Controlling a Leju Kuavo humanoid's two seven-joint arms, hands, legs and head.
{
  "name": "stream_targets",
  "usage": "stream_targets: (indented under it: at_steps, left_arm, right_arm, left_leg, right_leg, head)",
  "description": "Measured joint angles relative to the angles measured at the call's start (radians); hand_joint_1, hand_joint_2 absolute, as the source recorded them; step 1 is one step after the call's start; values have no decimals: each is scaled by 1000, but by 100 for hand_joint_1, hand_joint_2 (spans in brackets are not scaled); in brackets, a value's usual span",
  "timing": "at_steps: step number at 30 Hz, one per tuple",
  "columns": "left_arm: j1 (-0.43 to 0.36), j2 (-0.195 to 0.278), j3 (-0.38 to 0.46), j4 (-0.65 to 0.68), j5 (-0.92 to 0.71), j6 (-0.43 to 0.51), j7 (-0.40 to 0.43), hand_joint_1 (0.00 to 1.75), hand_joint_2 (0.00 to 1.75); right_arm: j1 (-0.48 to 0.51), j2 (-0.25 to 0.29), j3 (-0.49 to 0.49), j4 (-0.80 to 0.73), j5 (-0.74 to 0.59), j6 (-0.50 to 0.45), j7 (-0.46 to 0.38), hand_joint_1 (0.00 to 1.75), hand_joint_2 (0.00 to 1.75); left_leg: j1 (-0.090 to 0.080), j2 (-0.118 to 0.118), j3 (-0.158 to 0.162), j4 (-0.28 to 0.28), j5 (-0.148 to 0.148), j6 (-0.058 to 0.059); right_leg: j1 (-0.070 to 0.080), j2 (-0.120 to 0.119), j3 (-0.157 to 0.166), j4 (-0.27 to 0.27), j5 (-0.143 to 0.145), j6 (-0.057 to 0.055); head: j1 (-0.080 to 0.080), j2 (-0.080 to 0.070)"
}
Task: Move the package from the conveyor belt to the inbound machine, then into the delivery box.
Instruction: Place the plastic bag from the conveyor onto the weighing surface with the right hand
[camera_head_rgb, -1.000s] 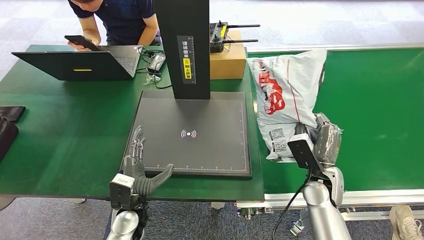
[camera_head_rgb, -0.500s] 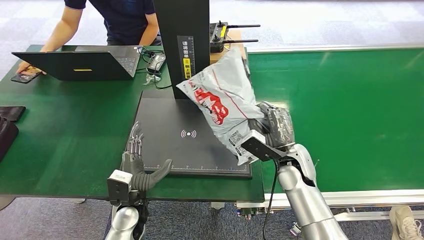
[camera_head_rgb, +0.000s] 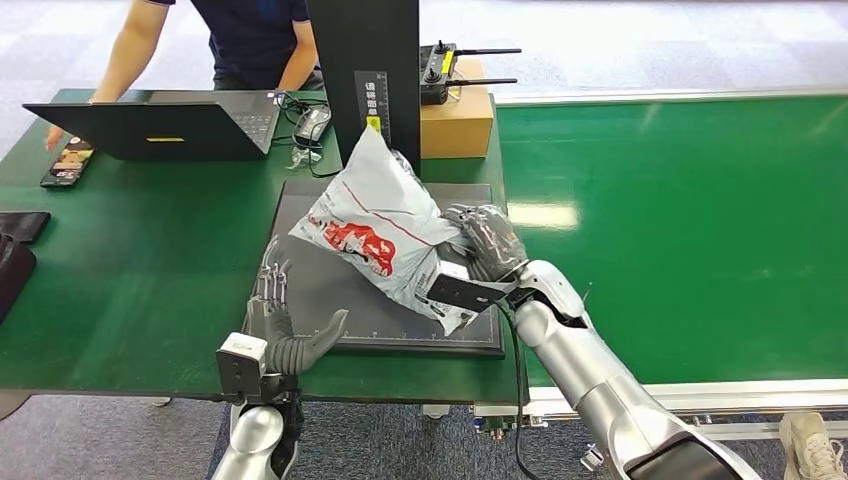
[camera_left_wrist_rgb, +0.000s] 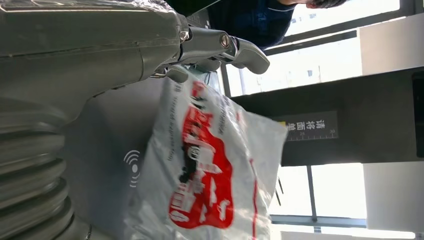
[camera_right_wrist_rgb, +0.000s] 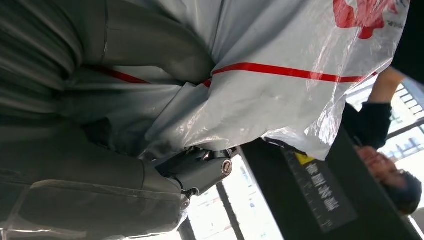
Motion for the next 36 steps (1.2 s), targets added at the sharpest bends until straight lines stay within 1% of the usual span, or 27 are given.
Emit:
stream_targets:
  at_steps: [6, 12, 14, 15, 18, 19, 21, 25, 27, 29, 34, 36]
  left_arm:
    - [1, 4, -4, 1, -1, -2, 0, 0, 175]
    - [1, 8, -8, 2, -1, -2, 0, 0, 175]
    - [1, 8, -10, 2, -1, -2, 0, 0, 175]
    - [1, 8, -11, 2, -1, -2, 0, 0, 175]
    - [1, 9, -13, 2, -1, 2, 0, 0, 175]
    - [2, 9, -14, 2, -1, 4, 0, 0, 175]
    - [3, 9, -15, 2, -3, 8, 0, 0, 175]
    - [4, 9, -14, 2, -15, 9, 0, 0, 175]
    - [4, 9, -14, 2, -19, 9, 0, 0, 175]
    - [4, 9, -14, 2, -19, 12, 0, 0, 175]
    - [3, 9, -14, 5, -19, 15, 0, 0, 175]
    - [3, 9, -14, 8, -18, 14, 0, 0, 175]
  right_arm:
    - [-11, 25, 52, 60, 15, -22, 17, 140, 175]
    - [-13, 40, 72, 106, 11, -27, 7, 140, 175]
    - [-14, 43, 76, 115, 10, -28, 5, 135, 175]
    - [-15, 43, 78, 119, 9, -28, 5, 124, 175]
    - [-21, 48, 85, 137, 14, -31, 7, 24, 175]
    - [-24, 51, 88, 148, 20, -36, 12, 0, 175]
    - [-32, 56, 94, 175, 39, -55, 38, 0, 175]
    - [-53, 65, 116, 246, 110, -125, 140, 0, 175]
    - [-59, 68, 122, 273, 131, -154, 174, 0, 87]
    - [-63, 70, 124, 291, 138, -180, 191, 0, 0]
    - [-70, 71, 124, 314, 150, -256, 223, 0, 0]
    - [-69, 71, 122, 317, 144, -284, 219, 0, 0]
  left_leg:
    - [0, 0, 0, 0, 0, 0]
    - [0, 0, 0, 0, 0, 0]
    - [0, 0, 0, 0, 0, 0]
    - [0, 0, 0, 0, 0, 0]
    - [0, 0, 0, 0, 0, 0]
    - [0, 0, 0, 0, 0, 0]
    - [0, 0, 0, 0, 0, 0]
    - [0, 0, 0, 0, 0, 0]
    - [0, 0, 0, 0, 0, -1]
    - [0, 0, 0, 0, 0, -1]
    - [0, 0, 0, 0, 0, -1]
    - [0, 0, 0, 0, 0, -1]
  right_leg:
    - [0, 0, 0, 0, 0, 0]
    - [0, 0, 0, 0, 0, 0]
    - [0, 0, 0, 0, 0, 0]
    - [0, 0, 0, 0, 0, 0]
    - [0, 0, 0, 0, 0, 0]
    - [0, 0, 0, 0, 0, 0]
    - [0, 0, 0, 0, 0, 0]
    - [0, 0, 0, 0, 0, 0]
    - [0, 0, 0, 0, 0, 0]
    - [0, 0, 0, 0, 0, 0]
    - [0, 0, 0, 0, 0, 0]
    - [0, 0, 0, 0, 0, 0]
  head:
    - [0, 0]
    - [0, 0]
    - [0, 0]
    - [0, 0]
    - [0, 0]
    - [0, 0]
    - [0, 0]
    - [0, 0]
    - [0, 0]
    - [0, 0]
    - [0, 0]
    - [0, 0]
